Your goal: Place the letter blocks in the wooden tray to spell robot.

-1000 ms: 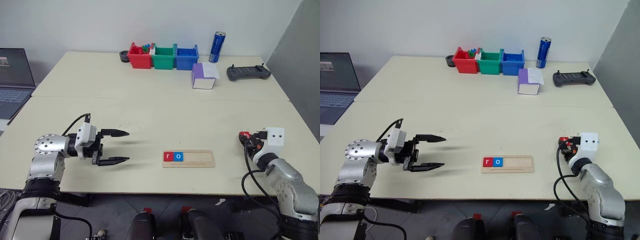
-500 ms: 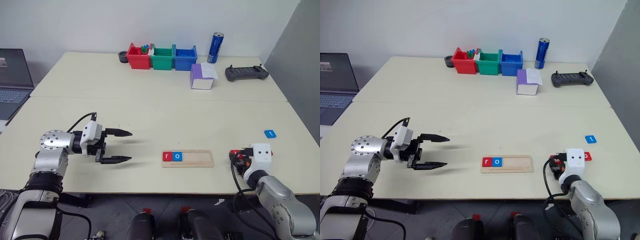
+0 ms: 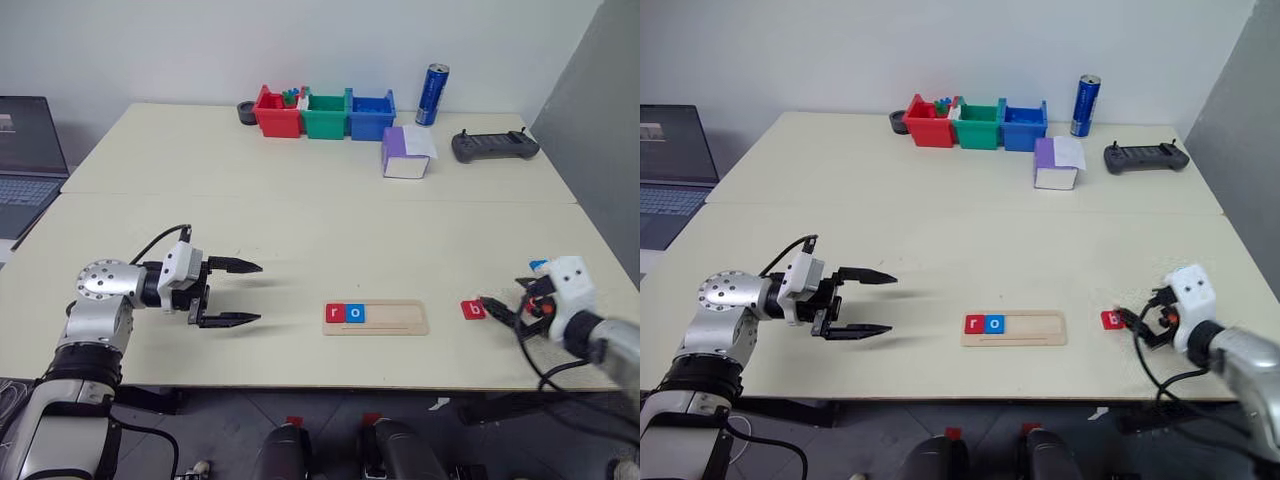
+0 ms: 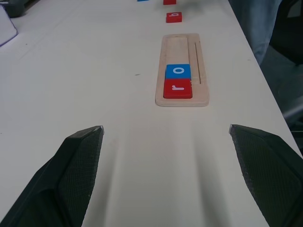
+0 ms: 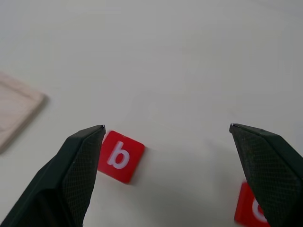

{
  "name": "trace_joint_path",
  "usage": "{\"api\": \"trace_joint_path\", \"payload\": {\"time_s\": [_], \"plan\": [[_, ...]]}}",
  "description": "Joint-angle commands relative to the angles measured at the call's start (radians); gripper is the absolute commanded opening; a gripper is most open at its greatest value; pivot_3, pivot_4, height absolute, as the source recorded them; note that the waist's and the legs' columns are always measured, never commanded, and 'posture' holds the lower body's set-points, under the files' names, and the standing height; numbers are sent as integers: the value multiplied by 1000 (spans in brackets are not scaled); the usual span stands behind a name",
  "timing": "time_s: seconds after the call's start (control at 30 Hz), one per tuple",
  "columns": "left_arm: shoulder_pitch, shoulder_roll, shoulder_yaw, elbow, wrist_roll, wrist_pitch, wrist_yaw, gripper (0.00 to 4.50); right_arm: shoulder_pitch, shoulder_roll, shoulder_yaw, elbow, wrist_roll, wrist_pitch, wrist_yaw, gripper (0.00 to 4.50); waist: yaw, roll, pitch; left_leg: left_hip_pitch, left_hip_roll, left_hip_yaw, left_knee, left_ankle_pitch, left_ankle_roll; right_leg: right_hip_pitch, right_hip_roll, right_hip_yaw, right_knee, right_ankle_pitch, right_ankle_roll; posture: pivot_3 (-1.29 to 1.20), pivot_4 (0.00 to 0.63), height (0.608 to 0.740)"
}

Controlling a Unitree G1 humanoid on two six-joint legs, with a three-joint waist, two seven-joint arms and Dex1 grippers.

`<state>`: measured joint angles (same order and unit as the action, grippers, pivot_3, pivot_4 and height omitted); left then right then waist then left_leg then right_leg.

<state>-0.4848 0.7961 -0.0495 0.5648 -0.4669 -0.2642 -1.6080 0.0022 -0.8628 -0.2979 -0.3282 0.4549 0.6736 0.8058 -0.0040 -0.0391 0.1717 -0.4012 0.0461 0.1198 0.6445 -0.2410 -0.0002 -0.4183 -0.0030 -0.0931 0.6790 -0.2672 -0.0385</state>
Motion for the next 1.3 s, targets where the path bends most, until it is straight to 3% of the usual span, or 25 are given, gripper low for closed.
{"api": "trace_joint_path", "payload": {"time_s": [0.03,0.13,0.2,0.37,0.73,0.83,1.07,1.17,1.3], "plan": [[2,23,32,-15,-18,-10,-6,4500,-92,-120,59,196,3,-182,325,4470,1,0,0,0,0,0,0,0,0,0,0,0,0,0,0,0,150,740],[20,27,41,-44,-26,-8,-6,4500,-211,-185,202,424,-89,-365,548,4470,0,-1,1,0,0,0,1,0,0,0,0,0,0,0,0,0,150,740],[31,29,49,-61,-32,-4,-6,4500,-290,-183,267,535,-143,-445,609,4470,2,-1,1,0,0,0,1,0,0,0,0,0,0,0,0,0,150,740],[93,22,91,-166,-44,38,0,4500,-481,-122,407,779,-286,-606,661,4470,0,0,1,-1,0,2,1,0,-1,-1,-1,2,1,0,0,0,150,740],[196,-2,157,-270,-39,58,49,4500,-561,-37,470,950,-354,-758,719,4470,1,1,2,1,0,3,2,1,-1,0,-1,2,2,0,0,0,150,740],[203,1,166,-271,-32,54,56,4500,-574,-27,479,976,-368,-778,734,3894,0,1,2,1,1,3,2,1,-1,0,-1,2,2,0,0,0,150,740],[227,1,179,-285,-31,56,62,4500,-584,0,482,997,-382,-793,707,1485,1,1,1,1,1,3,2,2,-3,0,-1,2,2,0,0,0,150,740],[223,7,184,-279,-31,57,57,4500,-580,-20,475,916,-360,-747,734,1465,1,1,1,1,1,3,2,2,-3,0,-1,2,2,0,-1,0,150,740],[213,14,183,-264,-19,42,42,4500,-595,-63,481,645,-311,-571,783,1465,0,4,3,1,1,3,1,2,-3,-1,-1,2,3,0,-1,0,150,740]]}}
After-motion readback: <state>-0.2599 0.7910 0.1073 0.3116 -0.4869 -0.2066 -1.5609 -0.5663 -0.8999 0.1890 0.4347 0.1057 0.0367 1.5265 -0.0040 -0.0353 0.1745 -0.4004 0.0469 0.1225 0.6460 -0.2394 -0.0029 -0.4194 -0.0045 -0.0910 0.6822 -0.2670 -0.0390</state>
